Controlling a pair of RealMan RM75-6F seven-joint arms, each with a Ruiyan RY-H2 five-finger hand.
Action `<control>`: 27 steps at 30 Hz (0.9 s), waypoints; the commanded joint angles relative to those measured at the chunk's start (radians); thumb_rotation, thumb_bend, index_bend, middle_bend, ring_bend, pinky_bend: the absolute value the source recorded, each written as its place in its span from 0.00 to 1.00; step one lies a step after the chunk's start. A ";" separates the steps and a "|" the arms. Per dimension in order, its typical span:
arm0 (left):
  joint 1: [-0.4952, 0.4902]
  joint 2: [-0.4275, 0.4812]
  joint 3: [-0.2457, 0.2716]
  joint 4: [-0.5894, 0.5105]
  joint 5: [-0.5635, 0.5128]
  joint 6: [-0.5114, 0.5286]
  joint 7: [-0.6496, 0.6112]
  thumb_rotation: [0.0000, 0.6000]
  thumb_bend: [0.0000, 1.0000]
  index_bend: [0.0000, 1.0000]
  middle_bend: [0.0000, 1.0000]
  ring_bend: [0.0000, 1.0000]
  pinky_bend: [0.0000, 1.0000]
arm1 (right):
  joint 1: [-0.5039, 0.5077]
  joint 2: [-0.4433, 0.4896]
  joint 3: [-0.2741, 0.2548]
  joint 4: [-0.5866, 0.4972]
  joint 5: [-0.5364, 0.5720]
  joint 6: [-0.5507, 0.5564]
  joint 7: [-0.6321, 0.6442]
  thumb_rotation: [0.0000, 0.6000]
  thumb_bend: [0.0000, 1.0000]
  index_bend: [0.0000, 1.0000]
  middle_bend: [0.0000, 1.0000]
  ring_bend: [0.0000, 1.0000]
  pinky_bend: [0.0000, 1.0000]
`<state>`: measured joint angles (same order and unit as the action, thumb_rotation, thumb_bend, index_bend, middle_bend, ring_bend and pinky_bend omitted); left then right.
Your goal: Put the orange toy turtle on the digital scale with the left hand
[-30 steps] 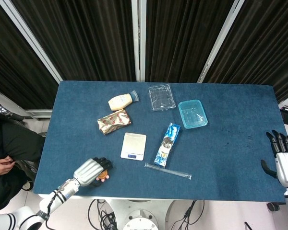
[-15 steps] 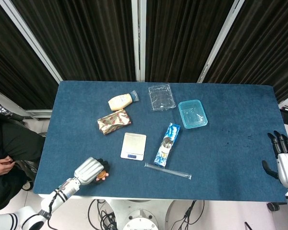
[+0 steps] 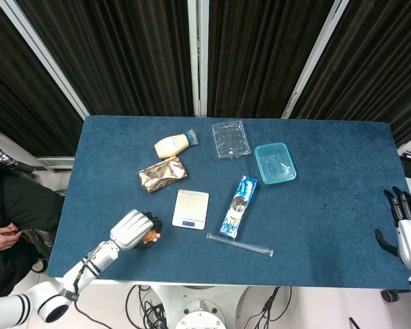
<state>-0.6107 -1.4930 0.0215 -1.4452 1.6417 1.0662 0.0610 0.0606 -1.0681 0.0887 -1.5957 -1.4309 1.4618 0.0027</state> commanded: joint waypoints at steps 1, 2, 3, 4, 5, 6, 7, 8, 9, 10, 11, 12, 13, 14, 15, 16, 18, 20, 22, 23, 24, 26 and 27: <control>-0.059 -0.008 -0.063 0.022 -0.037 -0.054 -0.012 1.00 0.28 0.52 0.54 0.48 0.71 | -0.007 0.005 0.000 -0.007 -0.011 0.017 0.005 1.00 0.25 0.00 0.00 0.00 0.00; -0.079 -0.015 -0.084 0.033 -0.054 -0.075 -0.020 1.00 0.28 0.52 0.54 0.48 0.71 | -0.010 0.007 0.001 -0.010 -0.014 0.025 0.007 1.00 0.25 0.00 0.00 0.00 0.00; -0.094 -0.022 -0.099 0.042 -0.066 -0.091 -0.027 1.00 0.28 0.52 0.54 0.48 0.71 | -0.012 0.009 0.002 -0.011 -0.015 0.031 0.009 1.00 0.25 0.00 0.00 0.00 0.00; -0.108 -0.029 -0.112 0.051 -0.078 -0.104 -0.036 1.00 0.28 0.52 0.54 0.48 0.71 | -0.014 0.010 0.003 -0.011 -0.015 0.036 0.012 1.00 0.25 0.00 0.00 0.00 0.00; -0.126 -0.041 -0.128 0.067 -0.090 -0.121 -0.046 1.00 0.28 0.52 0.54 0.48 0.71 | -0.016 0.010 0.005 -0.009 -0.015 0.041 0.018 1.00 0.25 0.00 0.00 0.00 0.00; -0.140 -0.052 -0.138 0.083 -0.096 -0.130 -0.048 1.00 0.28 0.52 0.54 0.48 0.71 | -0.017 0.009 0.008 -0.005 -0.014 0.045 0.023 1.00 0.25 0.00 0.00 0.00 0.00; -0.153 -0.064 -0.147 0.101 -0.100 -0.140 -0.052 1.00 0.28 0.52 0.54 0.48 0.71 | -0.018 0.008 0.010 -0.001 -0.012 0.047 0.030 1.00 0.25 0.00 0.00 0.00 0.00; -0.169 -0.081 -0.156 0.122 -0.109 -0.154 -0.062 1.00 0.29 0.52 0.54 0.48 0.71 | -0.018 0.005 0.013 0.005 -0.011 0.051 0.040 1.00 0.25 0.00 0.00 0.00 0.00; -0.180 -0.094 -0.163 0.137 -0.117 -0.164 -0.071 1.00 0.29 0.52 0.54 0.47 0.71 | -0.019 0.002 0.015 0.010 -0.011 0.054 0.048 1.00 0.25 0.00 0.00 0.00 0.00; -0.191 -0.106 -0.169 0.151 -0.122 -0.173 -0.077 1.00 0.30 0.52 0.54 0.47 0.71 | -0.019 -0.001 0.017 0.015 -0.010 0.057 0.055 1.00 0.25 0.00 0.00 0.00 0.00; -0.205 -0.121 -0.174 0.168 -0.128 -0.185 -0.083 1.00 0.31 0.51 0.54 0.47 0.71 | -0.020 -0.005 0.020 0.021 -0.009 0.059 0.060 1.00 0.25 0.00 0.00 0.00 0.00; -0.214 -0.131 -0.178 0.179 -0.132 -0.192 -0.088 1.00 0.31 0.51 0.54 0.47 0.71 | -0.020 -0.007 0.021 0.024 -0.008 0.061 0.063 1.00 0.25 0.00 0.00 0.00 0.00; -0.222 -0.140 -0.181 0.188 -0.137 -0.199 -0.095 1.00 0.31 0.51 0.54 0.47 0.71 | -0.020 -0.009 0.022 0.027 -0.009 0.063 0.066 1.00 0.25 0.00 0.00 0.00 0.00; -0.231 -0.151 -0.185 0.198 -0.143 -0.206 -0.105 1.00 0.31 0.51 0.53 0.47 0.71 | -0.020 -0.011 0.024 0.030 -0.010 0.066 0.069 1.00 0.25 0.00 0.00 0.00 0.00; -0.238 -0.158 -0.187 0.205 -0.147 -0.211 -0.113 1.00 0.31 0.51 0.53 0.47 0.71 | -0.020 -0.012 0.025 0.032 -0.011 0.068 0.072 1.00 0.25 0.00 0.00 0.00 0.00; -0.245 -0.164 -0.188 0.212 -0.149 -0.216 -0.119 1.00 0.31 0.51 0.53 0.47 0.71 | -0.021 -0.012 0.026 0.034 -0.012 0.072 0.074 1.00 0.25 0.00 0.00 0.00 0.00; -0.257 -0.180 -0.192 0.229 -0.155 -0.220 -0.132 1.00 0.31 0.50 0.53 0.47 0.71 | -0.024 -0.012 0.028 0.035 -0.014 0.079 0.077 1.00 0.25 0.00 0.00 0.00 0.00; -0.267 -0.198 -0.193 0.246 -0.158 -0.223 -0.145 1.00 0.31 0.50 0.53 0.47 0.71 | -0.027 -0.010 0.029 0.034 -0.013 0.085 0.079 1.00 0.25 0.00 0.00 0.00 0.00; -0.274 -0.214 -0.190 0.258 -0.158 -0.223 -0.157 1.00 0.32 0.50 0.52 0.47 0.71 | -0.029 -0.009 0.030 0.035 -0.013 0.089 0.080 1.00 0.25 0.00 0.00 0.00 0.00; -0.278 -0.224 -0.187 0.266 -0.157 -0.223 -0.166 1.00 0.32 0.50 0.52 0.46 0.71 | -0.031 -0.009 0.031 0.035 -0.012 0.090 0.082 1.00 0.25 0.00 0.00 0.00 0.00; -0.281 -0.233 -0.184 0.272 -0.155 -0.222 -0.172 1.00 0.32 0.49 0.52 0.46 0.71 | -0.032 -0.008 0.030 0.036 -0.011 0.091 0.083 1.00 0.25 0.00 0.00 0.00 0.00; -0.287 -0.254 -0.177 0.290 -0.147 -0.215 -0.190 1.00 0.32 0.48 0.51 0.45 0.70 | -0.034 -0.008 0.031 0.037 -0.009 0.091 0.085 1.00 0.25 0.00 0.00 0.00 0.00; -0.289 -0.263 -0.175 0.300 -0.143 -0.211 -0.197 1.00 0.32 0.47 0.50 0.45 0.70 | -0.034 -0.007 0.031 0.037 -0.009 0.091 0.086 1.00 0.25 0.00 0.00 0.00 0.00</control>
<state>-0.8943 -1.7422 -0.1591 -1.1588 1.4918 0.8491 -0.1240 0.0260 -1.0754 0.1197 -1.5586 -1.4394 1.5530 0.0891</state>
